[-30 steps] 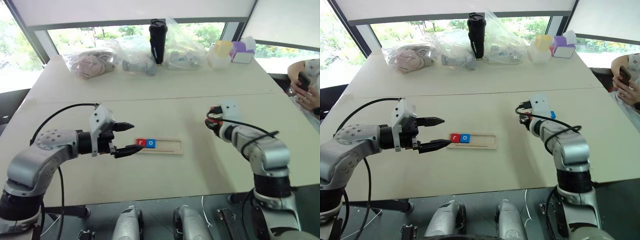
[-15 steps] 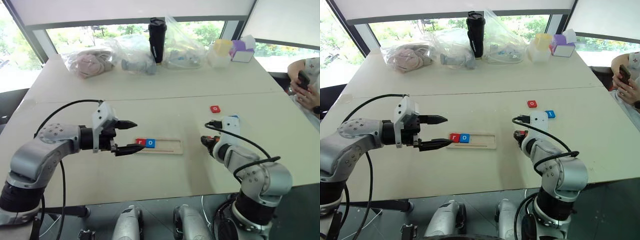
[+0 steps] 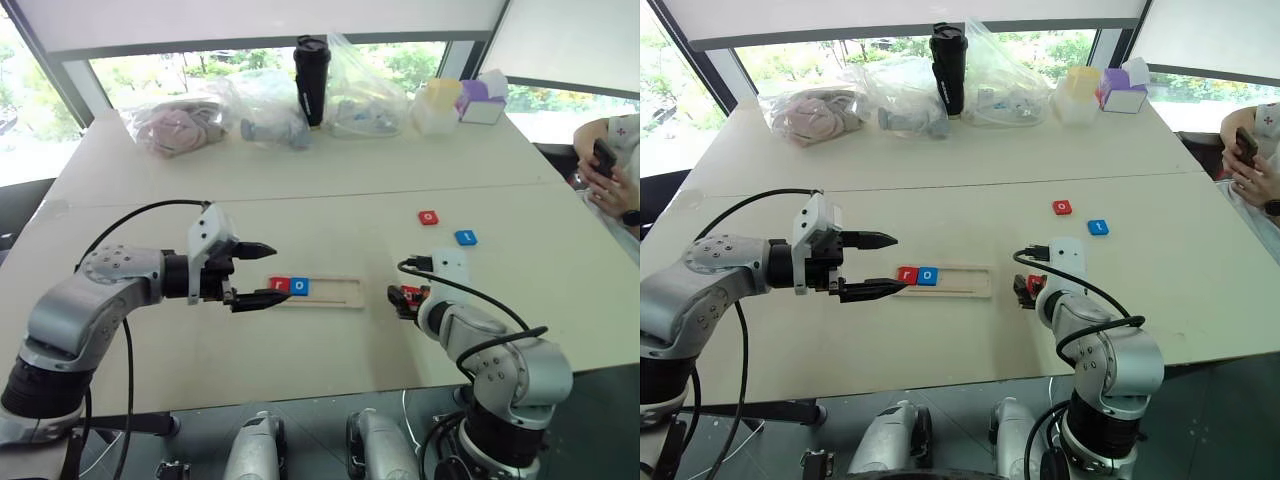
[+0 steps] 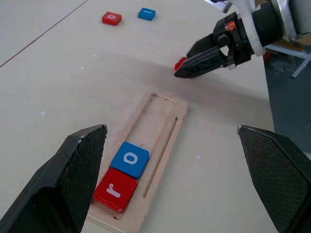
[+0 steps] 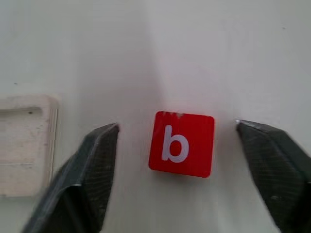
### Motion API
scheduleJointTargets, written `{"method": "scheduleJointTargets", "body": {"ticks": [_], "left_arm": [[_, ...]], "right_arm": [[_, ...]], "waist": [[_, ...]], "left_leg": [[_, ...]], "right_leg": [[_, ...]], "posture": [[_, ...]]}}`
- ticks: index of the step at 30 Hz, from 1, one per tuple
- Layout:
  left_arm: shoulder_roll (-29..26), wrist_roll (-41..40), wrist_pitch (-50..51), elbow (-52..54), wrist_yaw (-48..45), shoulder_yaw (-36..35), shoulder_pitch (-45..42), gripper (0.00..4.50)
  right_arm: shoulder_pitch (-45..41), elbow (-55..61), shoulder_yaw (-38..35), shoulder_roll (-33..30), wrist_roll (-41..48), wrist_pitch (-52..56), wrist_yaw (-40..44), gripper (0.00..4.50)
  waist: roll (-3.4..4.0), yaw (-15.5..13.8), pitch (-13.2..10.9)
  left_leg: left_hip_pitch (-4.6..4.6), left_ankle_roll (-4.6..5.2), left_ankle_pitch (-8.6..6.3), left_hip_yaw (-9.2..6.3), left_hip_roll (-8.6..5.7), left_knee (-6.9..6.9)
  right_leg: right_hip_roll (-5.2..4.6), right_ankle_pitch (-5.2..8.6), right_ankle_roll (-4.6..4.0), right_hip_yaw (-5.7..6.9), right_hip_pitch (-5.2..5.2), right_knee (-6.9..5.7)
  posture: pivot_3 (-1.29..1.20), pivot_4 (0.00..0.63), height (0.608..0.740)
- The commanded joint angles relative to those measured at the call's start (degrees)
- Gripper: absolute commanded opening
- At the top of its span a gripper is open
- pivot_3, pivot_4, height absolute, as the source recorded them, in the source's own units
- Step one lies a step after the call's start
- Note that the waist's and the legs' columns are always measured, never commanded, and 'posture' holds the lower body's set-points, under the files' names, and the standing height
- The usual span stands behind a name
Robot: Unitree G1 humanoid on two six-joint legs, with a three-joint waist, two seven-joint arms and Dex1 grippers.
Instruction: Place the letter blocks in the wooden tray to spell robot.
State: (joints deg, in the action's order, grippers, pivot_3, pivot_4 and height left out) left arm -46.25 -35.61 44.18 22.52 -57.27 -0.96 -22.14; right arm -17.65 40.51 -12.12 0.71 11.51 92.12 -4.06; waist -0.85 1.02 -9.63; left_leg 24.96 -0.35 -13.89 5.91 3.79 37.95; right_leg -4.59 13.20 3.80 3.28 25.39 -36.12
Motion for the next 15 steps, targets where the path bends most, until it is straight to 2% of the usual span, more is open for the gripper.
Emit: {"method": "scheduleJointTargets", "body": {"ticks": [1,4,6,8,9,11,15], "left_arm": [[-0.7,0.0,-1.0,0.3,-0.4,-0.7,0.0,4.5],[-1.2,0.1,-1.2,-0.2,-1.1,-0.7,0.0,4.5],[-1.6,0.1,-1.4,-0.7,-1.7,-0.6,-0.2,4.5],[-2.2,0.2,-1.9,-1.5,-2.9,-0.4,-0.6,4.5],[-2.8,0.3,-2.6,-1.8,-4.4,0.0,-1.0,4.5],[-3.3,-0.5,-2.7,-1.7,-6.5,0.1,-1.6,4.5],[-5.2,-1.5,-2.3,-0.8,-9.7,0.5,-2.4,4.5]], "right_arm": [[-2.4,4.0,0.2,-4.0,2.6,0.4,2.4,4.41],[-5.7,5.9,-0.3,-17.9,8.2,0.4,11.3,4.41],[-8.0,5.4,-2.3,-23.2,11.4,0.4,16.3,4.41],[-9.5,3.9,-5.5,-29.5,16.2,-3.2,25.0,4.41],[-6.0,1.5,-6.1,-35.3,16.6,-11.0,32.1,4.41],[1.6,-3.7,-6.0,-43.1,15.1,-26.9,43.6,4.41],[10.4,-15.5,-3.1,-49.7,12.2,-49.6,57.7,4.41]], "waist": [[0.0,-0.1,0.0],[0.06,-0.3,-0.1],[0.05,-0.2,-0.1],[0.05,-0.2,-0.1],[0.04,-0.2,-0.1],[-0.01,-0.6,-0.1],[-0.05,-0.4,-0.1]], "left_leg": [[0.0,0.0,0.0,0.0,0.0,0.01],[0.02,0.0,0.0,-0.01,-0.04,0.01],[0.05,0.0,0.0,0.02,-0.06,0.02],[0.05,0.0,-0.01,-0.02,-0.05,0.01],[0.07,0.01,0.0,-0.03,-0.04,-0.02],[0.08,0.0,-0.01,-0.02,-0.05,-0.08],[0.09,0.03,-0.03,0.02,-0.12,-0.09]], "right_leg": [[-0.01,0.0,0.0,0.0,0.0,0.0],[-0.05,0.01,0.0,0.0,-0.01,0.04],[-0.1,0.01,-0.01,-0.02,0.01,0.09],[-0.03,0.01,-0.01,0.01,0.0,0.1],[-0.01,0.01,0.0,0.01,0.04,0.08],[0.04,0.08,0.07,0.06,0.01,0.09],[-0.04,0.2,0.21,0.07,-0.09,0.17]], "posture": [[0.0,0.15,0.74],[0.0,0.15,0.74],[0.0,0.15,0.74],[0.0,0.15,0.74],[0.0,0.15,0.74],[0.0,0.15,0.74],[0.0,0.15,0.74]]}}
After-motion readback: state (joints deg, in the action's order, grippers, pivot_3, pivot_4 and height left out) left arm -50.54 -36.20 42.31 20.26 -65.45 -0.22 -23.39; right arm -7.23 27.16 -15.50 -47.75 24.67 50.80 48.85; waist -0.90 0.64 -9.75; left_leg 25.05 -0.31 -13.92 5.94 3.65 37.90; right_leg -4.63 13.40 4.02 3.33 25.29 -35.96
